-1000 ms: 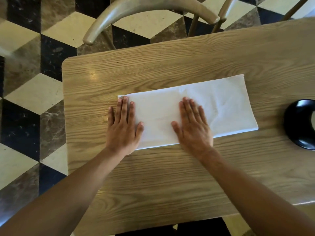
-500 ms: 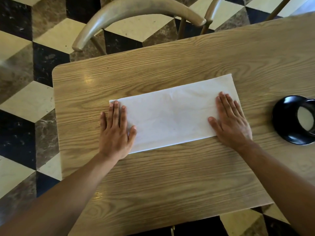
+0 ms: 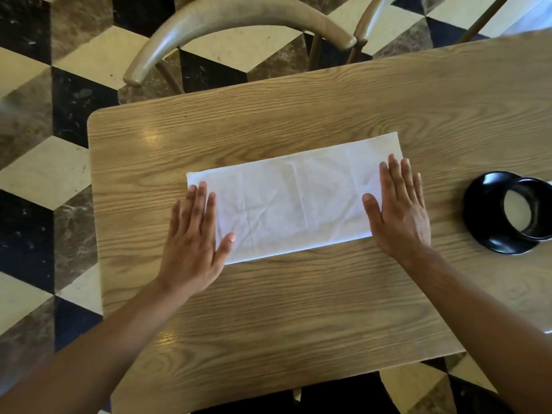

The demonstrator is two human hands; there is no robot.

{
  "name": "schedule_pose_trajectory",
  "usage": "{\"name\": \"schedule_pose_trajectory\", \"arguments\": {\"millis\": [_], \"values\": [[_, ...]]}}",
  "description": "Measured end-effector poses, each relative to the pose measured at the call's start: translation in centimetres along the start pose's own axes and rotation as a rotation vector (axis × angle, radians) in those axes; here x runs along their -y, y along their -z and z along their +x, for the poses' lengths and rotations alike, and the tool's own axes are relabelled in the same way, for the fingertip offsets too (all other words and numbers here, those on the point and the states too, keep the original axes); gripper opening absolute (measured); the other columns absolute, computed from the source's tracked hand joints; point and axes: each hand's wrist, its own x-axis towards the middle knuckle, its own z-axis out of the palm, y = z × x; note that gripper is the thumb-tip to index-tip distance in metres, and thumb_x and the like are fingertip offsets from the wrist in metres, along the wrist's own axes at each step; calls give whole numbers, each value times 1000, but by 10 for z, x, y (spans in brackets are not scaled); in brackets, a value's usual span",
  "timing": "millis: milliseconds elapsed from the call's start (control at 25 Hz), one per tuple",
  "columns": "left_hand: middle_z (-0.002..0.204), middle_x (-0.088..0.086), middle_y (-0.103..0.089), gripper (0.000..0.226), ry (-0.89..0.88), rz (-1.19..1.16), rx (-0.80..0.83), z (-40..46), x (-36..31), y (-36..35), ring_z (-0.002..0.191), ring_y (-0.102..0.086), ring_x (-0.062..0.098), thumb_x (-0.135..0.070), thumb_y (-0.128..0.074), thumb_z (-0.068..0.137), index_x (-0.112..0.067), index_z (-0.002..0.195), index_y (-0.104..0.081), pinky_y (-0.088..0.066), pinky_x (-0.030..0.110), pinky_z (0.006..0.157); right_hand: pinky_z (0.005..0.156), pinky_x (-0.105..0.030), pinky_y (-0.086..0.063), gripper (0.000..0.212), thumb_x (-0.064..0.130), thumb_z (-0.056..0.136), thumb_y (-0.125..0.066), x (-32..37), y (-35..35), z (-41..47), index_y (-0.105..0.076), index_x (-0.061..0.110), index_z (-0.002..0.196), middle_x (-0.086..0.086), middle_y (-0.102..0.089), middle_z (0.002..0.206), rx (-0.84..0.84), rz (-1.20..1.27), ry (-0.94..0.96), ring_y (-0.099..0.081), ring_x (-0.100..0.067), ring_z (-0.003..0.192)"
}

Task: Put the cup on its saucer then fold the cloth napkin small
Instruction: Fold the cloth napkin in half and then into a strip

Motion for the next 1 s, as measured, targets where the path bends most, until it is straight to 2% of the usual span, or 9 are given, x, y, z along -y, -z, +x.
{"name": "schedule_pose_trajectory", "arguments": {"millis": [80, 200, 320, 440, 520, 640, 760, 880, 1000], "values": [[172, 19, -8, 74, -38, -23, -7, 2, -21, -4, 160, -5, 35, -46, -30, 106, 0, 162, -14, -13, 59, 128, 128, -45, 0, 72, 48, 105, -27, 27, -3, 2, -14, 6, 161, -11, -5, 171, 36, 31, 56, 2, -28, 158], [172, 20, -8, 69, 5, -40, 3, 18, -61, -18, 160, -5, 35, -35, -33, 105, -2, 162, -14, -13, 58, 128, 128, -48, -5, 67, 44, 106, -33, 99, -28, 2, -22, 6, 160, -11, -12, 170, 56, 112, 288, -5, -30, 158], [171, 20, -11, 65, 85, -6, 26, 29, -70, -28, 160, -9, 35, -38, -30, 107, -7, 163, -17, -16, 58, 127, 128, -48, -10, 62, 41, 105, -35, 147, -54, 5, -30, 9, 158, -9, -18, 169, 74, 95, 348, -10, -29, 158], [173, 14, -8, 67, 90, 38, 38, 15, -42, -33, 160, -9, 32, -48, -26, 106, -18, 165, -15, -14, 56, 128, 126, -51, -15, 64, 42, 103, -40, 127, -65, 5, -30, 12, 159, -8, -21, 169, 78, -6, 346, -14, -28, 157], [174, 8, -5, 69, 100, 50, 25, 2, -24, -32, 161, -8, 29, -51, -27, 105, -22, 165, -12, -16, 54, 128, 127, -49, -11, 70, 48, 102, -39, 96, -61, 7, -24, 13, 161, -6, -17, 170, 66, -54, 329, -10, -25, 158], [174, 7, -5, 74, 164, 48, 11, -8, -13, -32, 161, -8, 27, -56, -23, 104, -15, 165, -11, -19, 51, 127, 128, -45, -7, 78, 55, 101, -36, 37, -47, 15, -16, 12, 162, -5, -10, 171, 54, -91, 201, -5, -20, 158], [174, 9, -7, 76, 157, 49, 44, -6, -15, -29, 161, -8, 27, -56, -23, 104, -12, 164, -12, -19, 51, 128, 128, -45, -9, 78, 56, 101, -30, -8, -26, 26, -12, 11, 162, -6, -8, 172, 88, -116, 101, -3, -18, 158], [173, 14, -11, 76, 192, 16, 52, -5, -22, -23, 160, -11, 31, -53, -28, 103, -9, 163, -15, -20, 56, 126, 128, -43, -7, 78, 56, 101, -23, -17, -14, 28, -12, 8, 162, -8, -7, 171, 130, -113, 83, -1, -19, 158], [171, 20, -12, 75, 249, -22, 13, 12, -40, -13, 160, -10, 35, -52, -30, 104, -6, 162, -17, -13, 55, 128, 128, -43, -2, 77, 55, 102, -21, 11, -10, 32, -15, 7, 161, -9, -8, 171, 112, 4, 54, -1, -22, 158]]}}
